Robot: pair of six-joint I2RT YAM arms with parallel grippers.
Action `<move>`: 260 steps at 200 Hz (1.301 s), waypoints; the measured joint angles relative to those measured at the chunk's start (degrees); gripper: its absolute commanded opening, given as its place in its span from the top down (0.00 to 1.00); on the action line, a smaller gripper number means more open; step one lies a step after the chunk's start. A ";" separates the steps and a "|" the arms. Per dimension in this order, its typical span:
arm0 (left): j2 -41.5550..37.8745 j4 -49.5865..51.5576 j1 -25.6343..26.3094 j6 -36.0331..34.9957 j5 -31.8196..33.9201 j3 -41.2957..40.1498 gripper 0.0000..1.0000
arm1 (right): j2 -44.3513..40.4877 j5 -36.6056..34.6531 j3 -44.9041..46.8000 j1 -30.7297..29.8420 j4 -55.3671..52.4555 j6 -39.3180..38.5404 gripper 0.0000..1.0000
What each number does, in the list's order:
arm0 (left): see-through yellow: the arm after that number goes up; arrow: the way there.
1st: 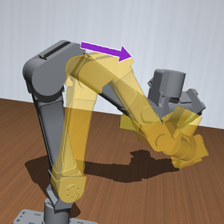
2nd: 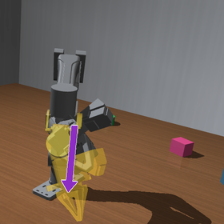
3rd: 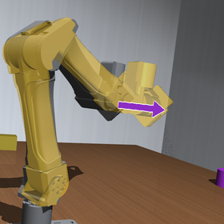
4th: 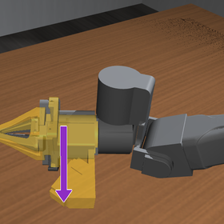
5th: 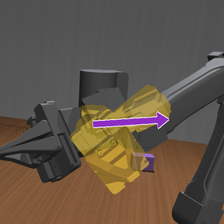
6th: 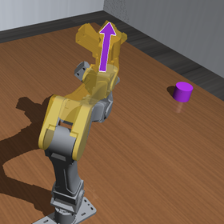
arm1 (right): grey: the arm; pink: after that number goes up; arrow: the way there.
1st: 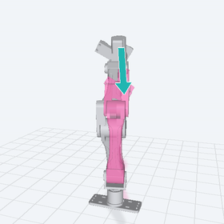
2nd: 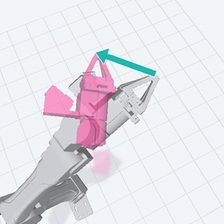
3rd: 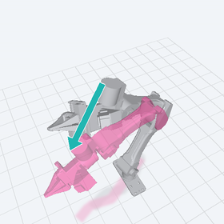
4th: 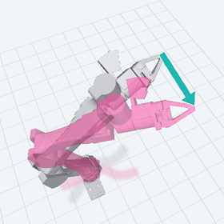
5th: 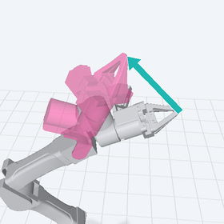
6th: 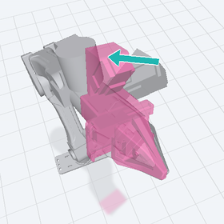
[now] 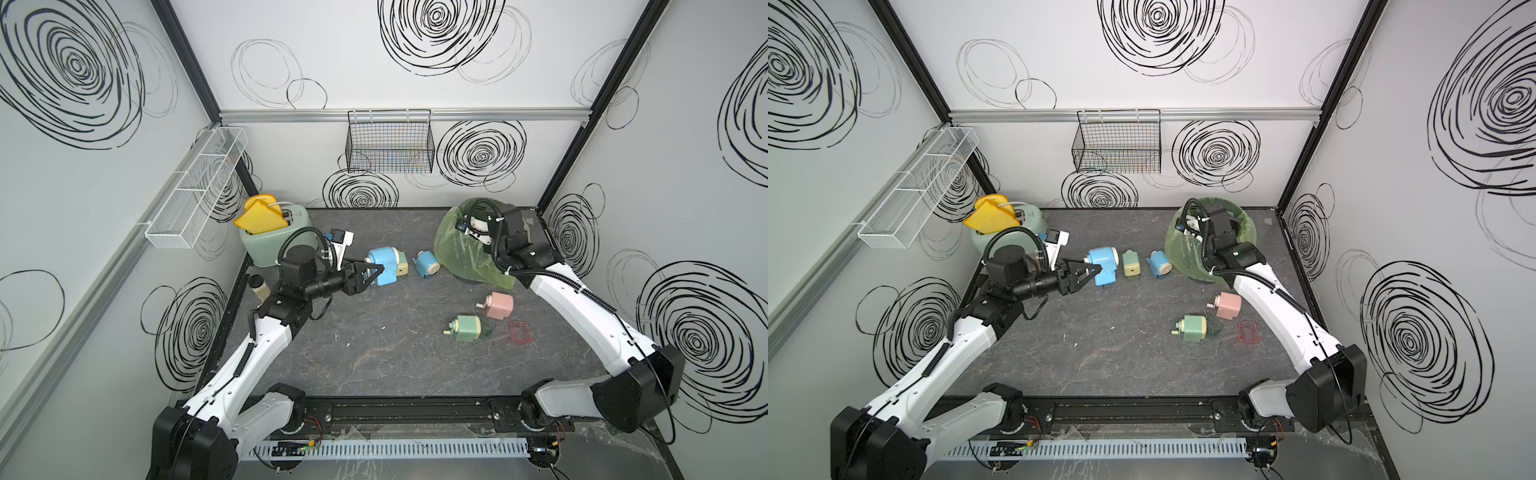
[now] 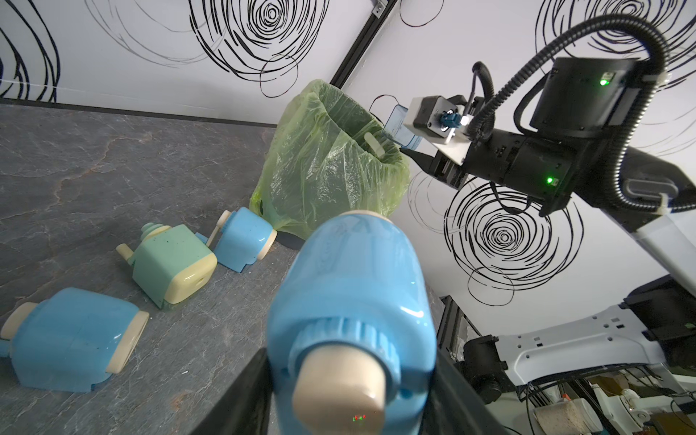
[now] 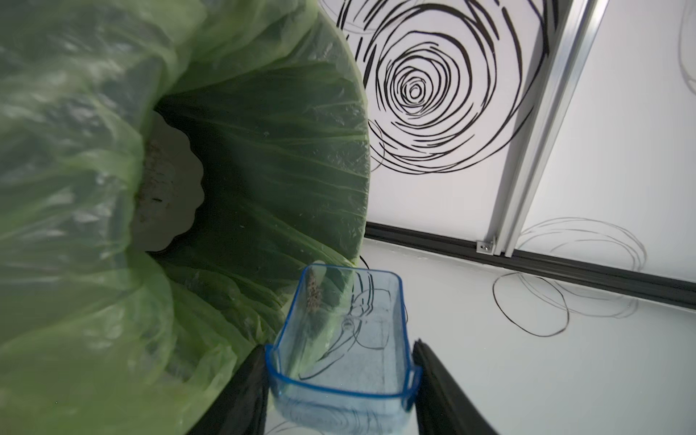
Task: Take out the pencil sharpener tray and clean the shavings
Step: Pour the shavings into the trash bin, then place the container at the center of the board.
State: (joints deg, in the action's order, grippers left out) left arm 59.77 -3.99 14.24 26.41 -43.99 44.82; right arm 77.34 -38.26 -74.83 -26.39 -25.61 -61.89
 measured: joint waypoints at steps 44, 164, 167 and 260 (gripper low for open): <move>0.00 -0.44 -0.37 0.26 -0.15 -0.17 0.72 | -0.61 -2.03 0.83 0.66 3.17 -0.72 0.71; 0.09 -2.05 -0.96 1.60 -1.01 -0.26 0.73 | -14.10 23.10 1.27 9.86 3.72 19.50 0.70; 0.09 -2.16 -1.03 1.66 -1.03 -0.26 0.73 | -14.97 24.33 1.92 10.32 4.09 20.24 0.70; 1.57 -24.94 -1.49 15.67 -11.28 -4.15 0.72 | -30.71 66.66 23.39 16.15 13.94 37.83 0.70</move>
State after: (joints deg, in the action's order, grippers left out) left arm 61.34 -28.93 12.75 42.09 -55.27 40.66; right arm 46.63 28.40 -51.44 -10.24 -11.66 -24.05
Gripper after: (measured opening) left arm 0.598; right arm 0.558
